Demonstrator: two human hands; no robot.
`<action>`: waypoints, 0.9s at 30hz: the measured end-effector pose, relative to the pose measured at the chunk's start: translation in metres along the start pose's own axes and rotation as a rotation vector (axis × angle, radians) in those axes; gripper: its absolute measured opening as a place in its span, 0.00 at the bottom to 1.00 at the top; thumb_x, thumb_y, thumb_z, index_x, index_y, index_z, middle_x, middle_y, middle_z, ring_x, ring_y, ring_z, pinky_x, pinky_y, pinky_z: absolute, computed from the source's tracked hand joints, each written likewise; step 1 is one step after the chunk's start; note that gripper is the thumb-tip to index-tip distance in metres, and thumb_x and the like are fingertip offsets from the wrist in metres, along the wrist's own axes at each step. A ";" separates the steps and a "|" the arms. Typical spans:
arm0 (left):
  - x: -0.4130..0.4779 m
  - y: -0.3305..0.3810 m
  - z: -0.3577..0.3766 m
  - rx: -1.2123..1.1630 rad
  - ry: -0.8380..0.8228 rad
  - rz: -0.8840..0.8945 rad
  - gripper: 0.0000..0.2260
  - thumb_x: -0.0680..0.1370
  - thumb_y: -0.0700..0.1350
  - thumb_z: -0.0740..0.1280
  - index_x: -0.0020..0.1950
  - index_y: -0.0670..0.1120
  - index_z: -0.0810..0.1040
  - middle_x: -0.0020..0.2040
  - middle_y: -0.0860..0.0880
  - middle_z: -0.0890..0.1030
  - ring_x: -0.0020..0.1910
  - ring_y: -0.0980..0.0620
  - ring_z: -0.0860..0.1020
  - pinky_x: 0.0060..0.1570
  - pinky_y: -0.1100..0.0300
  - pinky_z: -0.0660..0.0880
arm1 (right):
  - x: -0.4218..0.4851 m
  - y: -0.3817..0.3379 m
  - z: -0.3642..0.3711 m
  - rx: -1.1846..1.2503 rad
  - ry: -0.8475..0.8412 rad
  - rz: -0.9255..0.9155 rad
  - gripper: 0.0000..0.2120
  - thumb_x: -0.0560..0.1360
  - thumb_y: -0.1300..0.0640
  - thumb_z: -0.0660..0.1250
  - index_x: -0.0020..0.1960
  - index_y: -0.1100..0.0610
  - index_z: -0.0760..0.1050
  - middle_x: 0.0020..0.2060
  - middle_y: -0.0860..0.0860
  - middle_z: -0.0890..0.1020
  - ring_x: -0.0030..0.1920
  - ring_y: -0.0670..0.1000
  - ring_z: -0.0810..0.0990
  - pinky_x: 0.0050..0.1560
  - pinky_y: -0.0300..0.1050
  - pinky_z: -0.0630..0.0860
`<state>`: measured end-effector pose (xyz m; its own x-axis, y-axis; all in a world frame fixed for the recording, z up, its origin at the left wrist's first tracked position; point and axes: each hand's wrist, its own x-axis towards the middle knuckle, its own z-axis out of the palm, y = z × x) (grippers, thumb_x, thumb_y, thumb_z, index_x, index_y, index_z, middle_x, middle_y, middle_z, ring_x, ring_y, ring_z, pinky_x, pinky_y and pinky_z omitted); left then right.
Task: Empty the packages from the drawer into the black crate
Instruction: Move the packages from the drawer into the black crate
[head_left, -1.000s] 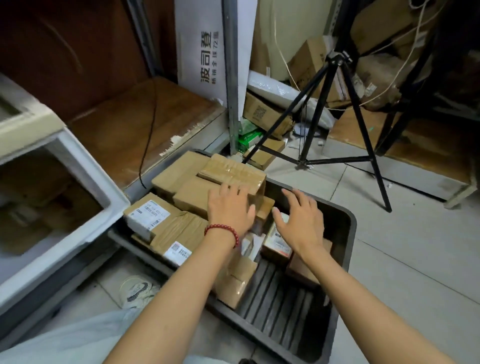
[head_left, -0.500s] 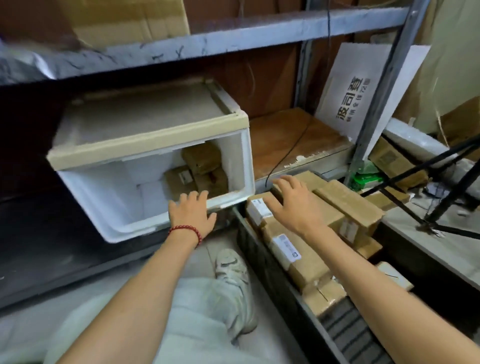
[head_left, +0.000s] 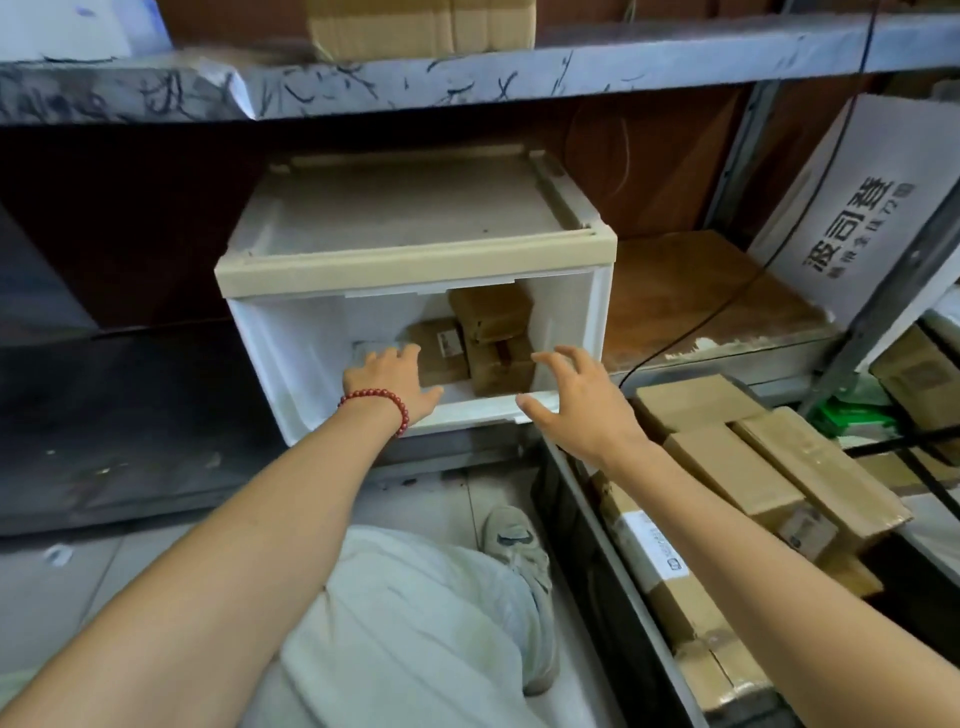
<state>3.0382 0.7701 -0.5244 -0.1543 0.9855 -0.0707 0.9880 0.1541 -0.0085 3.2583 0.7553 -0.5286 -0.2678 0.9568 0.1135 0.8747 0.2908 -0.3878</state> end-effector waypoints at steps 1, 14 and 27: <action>0.007 0.001 0.000 0.051 0.019 0.027 0.30 0.79 0.61 0.58 0.76 0.48 0.57 0.72 0.44 0.66 0.70 0.42 0.66 0.59 0.47 0.70 | 0.006 0.003 0.003 -0.005 -0.022 0.006 0.30 0.78 0.41 0.62 0.76 0.49 0.59 0.76 0.51 0.59 0.75 0.54 0.61 0.70 0.52 0.65; 0.093 -0.031 0.053 0.097 0.112 0.151 0.30 0.78 0.59 0.60 0.77 0.51 0.56 0.73 0.45 0.65 0.71 0.42 0.64 0.63 0.45 0.67 | 0.110 0.010 0.058 -0.060 -0.173 0.050 0.38 0.77 0.40 0.64 0.78 0.52 0.51 0.78 0.54 0.53 0.76 0.57 0.57 0.72 0.55 0.62; 0.194 -0.025 0.089 -0.014 0.090 0.171 0.35 0.79 0.57 0.60 0.79 0.51 0.45 0.79 0.46 0.48 0.77 0.42 0.49 0.70 0.39 0.55 | 0.222 0.038 0.119 -0.097 -0.074 0.188 0.61 0.65 0.34 0.73 0.79 0.52 0.35 0.78 0.56 0.42 0.78 0.61 0.45 0.75 0.55 0.53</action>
<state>2.9835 0.9509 -0.6268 0.0158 0.9997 0.0196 0.9998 -0.0160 0.0101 3.1844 0.9780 -0.6273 -0.1218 0.9923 -0.0215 0.9458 0.1095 -0.3057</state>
